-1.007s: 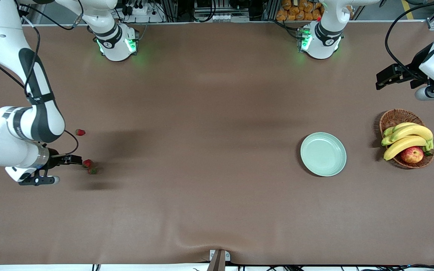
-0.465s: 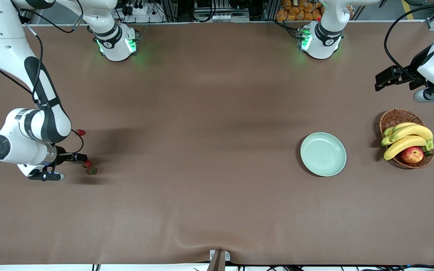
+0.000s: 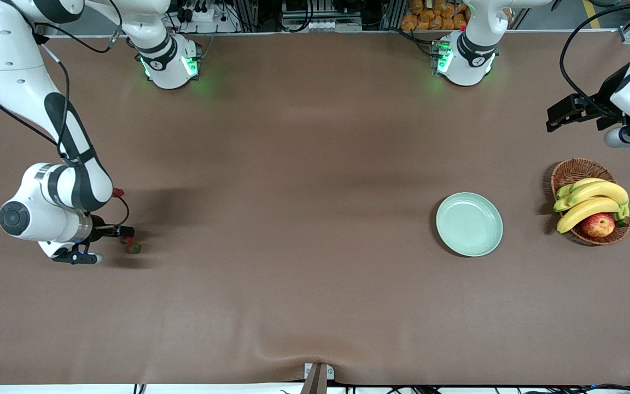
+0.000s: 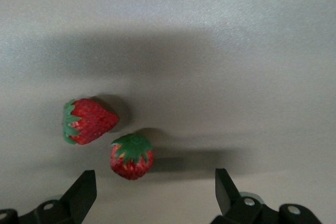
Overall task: Collect all strawberries into plate
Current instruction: 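Close the right gripper on one strawberry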
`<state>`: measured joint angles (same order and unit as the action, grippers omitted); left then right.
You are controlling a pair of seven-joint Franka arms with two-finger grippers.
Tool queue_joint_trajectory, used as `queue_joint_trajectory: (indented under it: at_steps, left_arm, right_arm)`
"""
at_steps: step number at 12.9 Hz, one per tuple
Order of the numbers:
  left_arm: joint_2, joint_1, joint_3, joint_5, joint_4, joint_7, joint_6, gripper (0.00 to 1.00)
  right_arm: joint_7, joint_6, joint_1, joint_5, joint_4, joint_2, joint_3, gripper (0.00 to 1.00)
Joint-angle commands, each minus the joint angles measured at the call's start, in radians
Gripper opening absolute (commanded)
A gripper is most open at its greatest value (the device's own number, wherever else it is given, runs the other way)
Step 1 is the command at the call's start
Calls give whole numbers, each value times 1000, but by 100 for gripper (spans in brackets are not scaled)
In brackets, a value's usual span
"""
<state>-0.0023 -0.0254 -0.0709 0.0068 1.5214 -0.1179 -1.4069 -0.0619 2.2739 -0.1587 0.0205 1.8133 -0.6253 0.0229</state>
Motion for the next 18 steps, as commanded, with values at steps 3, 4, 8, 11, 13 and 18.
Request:
queue_joint_trajectory:
  at_steps: [3, 4, 8, 11, 13, 18]
  left_arm:
    - [-22, 7, 5, -1, -10, 6, 16, 100]
    - [-22, 7, 5, 1, -10, 7, 16, 100]
    - [-24, 7, 5, 1, -10, 9, 17, 100]
    - [-24, 16, 5, 1, -10, 9, 22, 100]
    - [-31, 21, 5, 2, -10, 17, 25, 100]
    - [-33, 42, 5, 1, -9, 44, 25, 100]
  right_arm:
    - [14, 19, -1, 29, -3, -11, 8, 100]
    - [14, 18, 5, 29, -3, -11, 8, 100]
    - [14, 19, 11, 30, -5, -11, 8, 100]
    - [14, 32, 13, 30, -5, -19, 8, 98]
    - [14, 36, 16, 30, -5, -19, 8, 81]
    - [13, 36, 18, 30, -12, -19, 8, 8]
